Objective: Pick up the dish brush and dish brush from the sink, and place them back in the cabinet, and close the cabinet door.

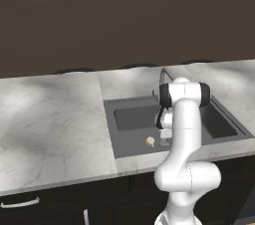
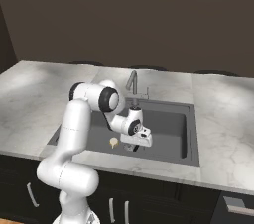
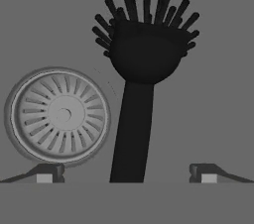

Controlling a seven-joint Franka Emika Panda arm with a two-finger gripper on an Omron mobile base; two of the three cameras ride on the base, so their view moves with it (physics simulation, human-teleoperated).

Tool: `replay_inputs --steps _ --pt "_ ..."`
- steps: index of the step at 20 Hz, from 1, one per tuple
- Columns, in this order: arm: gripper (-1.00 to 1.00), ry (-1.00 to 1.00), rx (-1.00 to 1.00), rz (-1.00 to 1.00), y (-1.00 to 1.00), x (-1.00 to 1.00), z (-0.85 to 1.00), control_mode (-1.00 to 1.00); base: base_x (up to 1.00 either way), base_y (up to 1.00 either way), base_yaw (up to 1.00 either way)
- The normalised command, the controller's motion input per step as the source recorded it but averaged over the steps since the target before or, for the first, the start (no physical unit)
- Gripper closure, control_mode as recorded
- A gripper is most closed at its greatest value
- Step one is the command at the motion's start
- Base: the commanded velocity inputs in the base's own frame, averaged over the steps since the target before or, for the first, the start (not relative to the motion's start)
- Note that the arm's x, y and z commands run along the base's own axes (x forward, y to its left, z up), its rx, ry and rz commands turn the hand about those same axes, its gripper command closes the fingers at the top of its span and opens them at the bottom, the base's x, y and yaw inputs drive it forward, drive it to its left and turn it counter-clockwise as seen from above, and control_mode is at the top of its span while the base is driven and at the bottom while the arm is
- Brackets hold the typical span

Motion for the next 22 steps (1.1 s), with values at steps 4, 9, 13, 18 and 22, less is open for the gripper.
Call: replay_inputs --steps 4,9,13,18,22 --pt "-1.0 0.04 0.0 0.0 0.0 0.0 -0.12 -1.0 0.0 0.0 0.0" --pt "-1.0 0.03 0.0 0.0 0.0 0.0 -0.17 -1.0 0.0 0.0 0.0" --pt "-1.0 0.04 0.0 0.0 0.0 0.0 -0.16 -1.0 0.0 0.0 0.0" --pt "-1.0 0.02 0.0 0.0 0.0 0.0 -0.08 -1.0 0.0 0.0 0.0" --pt "1.0 0.0 0.0 0.0 0.0 0.0 0.0 -1.0 0.0 0.0 0.0"
